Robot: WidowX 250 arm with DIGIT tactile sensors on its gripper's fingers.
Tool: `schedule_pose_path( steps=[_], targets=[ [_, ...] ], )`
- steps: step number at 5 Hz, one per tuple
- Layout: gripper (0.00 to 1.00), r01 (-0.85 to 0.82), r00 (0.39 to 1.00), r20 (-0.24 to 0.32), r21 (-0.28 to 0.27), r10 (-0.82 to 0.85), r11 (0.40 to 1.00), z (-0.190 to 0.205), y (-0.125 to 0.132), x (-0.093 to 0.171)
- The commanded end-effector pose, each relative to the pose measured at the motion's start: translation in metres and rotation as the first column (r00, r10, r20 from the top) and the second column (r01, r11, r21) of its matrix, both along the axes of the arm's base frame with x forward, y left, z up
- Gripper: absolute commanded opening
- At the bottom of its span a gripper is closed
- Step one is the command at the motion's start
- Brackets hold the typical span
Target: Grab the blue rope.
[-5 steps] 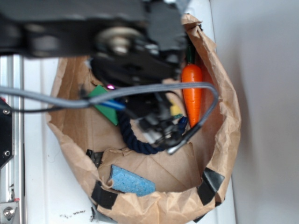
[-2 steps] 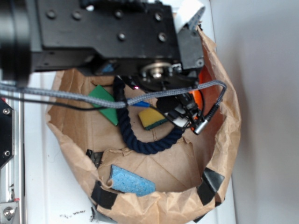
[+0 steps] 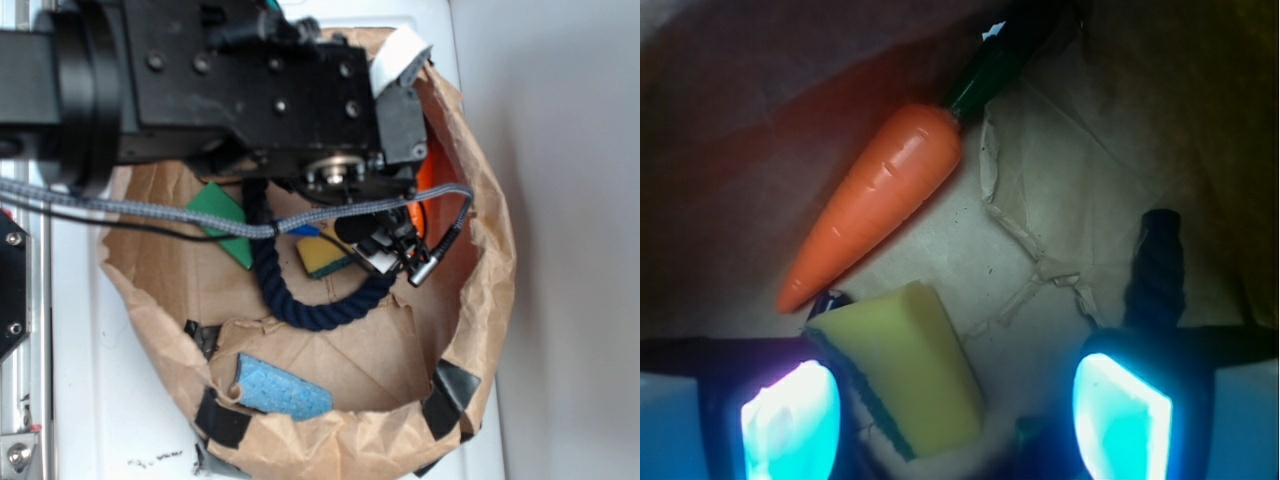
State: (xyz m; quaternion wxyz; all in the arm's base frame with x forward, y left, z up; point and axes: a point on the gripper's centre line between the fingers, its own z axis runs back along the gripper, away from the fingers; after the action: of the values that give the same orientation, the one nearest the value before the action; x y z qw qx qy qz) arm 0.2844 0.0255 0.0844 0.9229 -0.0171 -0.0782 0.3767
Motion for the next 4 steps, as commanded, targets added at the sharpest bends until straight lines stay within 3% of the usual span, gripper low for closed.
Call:
schedule_pose_path(
  steps=[1, 3, 4],
  targets=[
    [1.0, 0.005, 0.999, 0.041, 0.004, -0.006, 1.0, 0.009, 0.003, 0.002],
    [1.0, 0.005, 0.999, 0.041, 0.004, -0.006, 1.0, 0.009, 0.003, 0.002],
    [1.0, 0.03, 1.0, -0.008, -0.017, -0.03, 0.999, 0.023, 0.013, -0.016]
  ],
)
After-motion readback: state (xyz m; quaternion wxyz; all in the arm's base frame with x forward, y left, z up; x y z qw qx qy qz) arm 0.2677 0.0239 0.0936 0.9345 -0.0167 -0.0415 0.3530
